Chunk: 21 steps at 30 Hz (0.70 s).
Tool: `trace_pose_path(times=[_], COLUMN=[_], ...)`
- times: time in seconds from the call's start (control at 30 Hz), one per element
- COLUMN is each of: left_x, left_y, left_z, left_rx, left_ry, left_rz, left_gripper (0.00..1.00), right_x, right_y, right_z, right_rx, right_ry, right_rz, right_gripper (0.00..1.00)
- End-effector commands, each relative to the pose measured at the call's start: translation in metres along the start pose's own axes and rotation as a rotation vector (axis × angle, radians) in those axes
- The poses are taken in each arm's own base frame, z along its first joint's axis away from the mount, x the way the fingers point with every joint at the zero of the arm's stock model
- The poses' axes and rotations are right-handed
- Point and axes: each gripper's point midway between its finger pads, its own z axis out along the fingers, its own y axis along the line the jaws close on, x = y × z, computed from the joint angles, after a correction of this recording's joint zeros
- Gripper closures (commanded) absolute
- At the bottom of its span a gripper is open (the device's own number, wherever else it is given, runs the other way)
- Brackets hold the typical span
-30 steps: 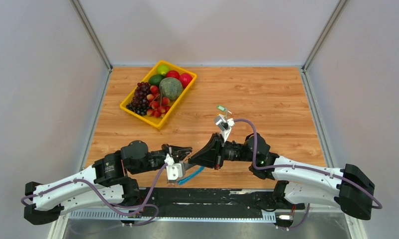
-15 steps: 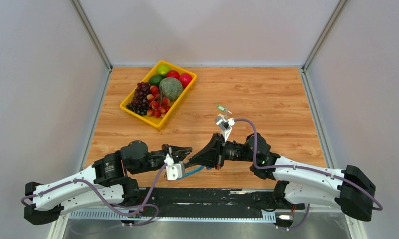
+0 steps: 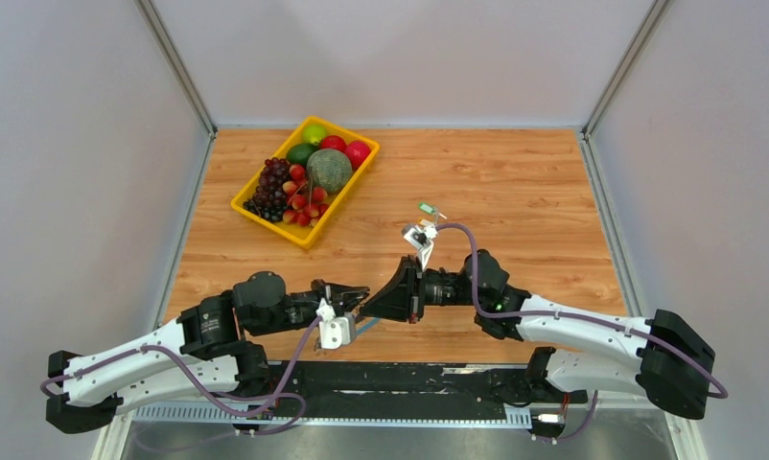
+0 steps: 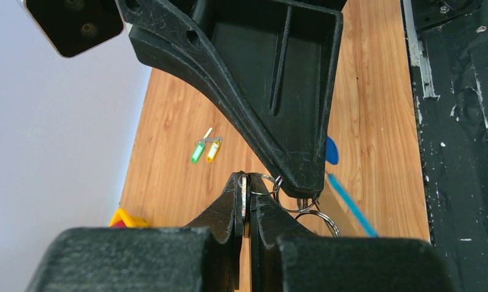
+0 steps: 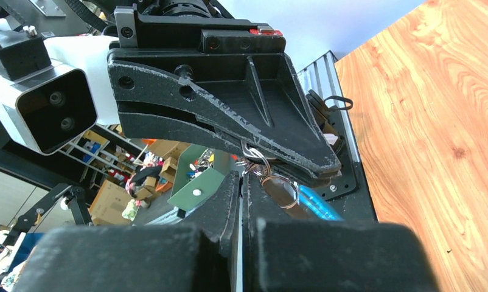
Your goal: Remove the keys from the keyring
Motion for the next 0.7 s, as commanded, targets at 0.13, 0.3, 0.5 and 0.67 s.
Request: trace_pose_path(times=[0.13,0.3,0.5,0.67], left_x=[-0.024,-0.021,-0.021,-0.022], left_y=[0.024,0.028,0.028,0.028], left_z=[0.001,0.000,0.000,-0.001], left_rx=[-0.086,-0.107,-0.111,-0.107], left_ry=[-0.084,-0.068,-0.067,-0.074], left_rz=[0.027,0.025,0.024,0.024], left_gripper=[1.00,1.00,1.00,1.00], right_x=[-0.009,-0.018,-0.024,-0.017], right_y=[0.013,0.010,0.012,0.008], right_z=[0.003,-0.016,-0.038,-0.046], right_rx=[0.013,0.095,0.129,0.106], right_ry=[0.061,0.036,-0.008,0.005], right_rz=[-0.097,-0.245,-0.432,-0.607], right_gripper=[0.80,0.64,0.60,0.61])
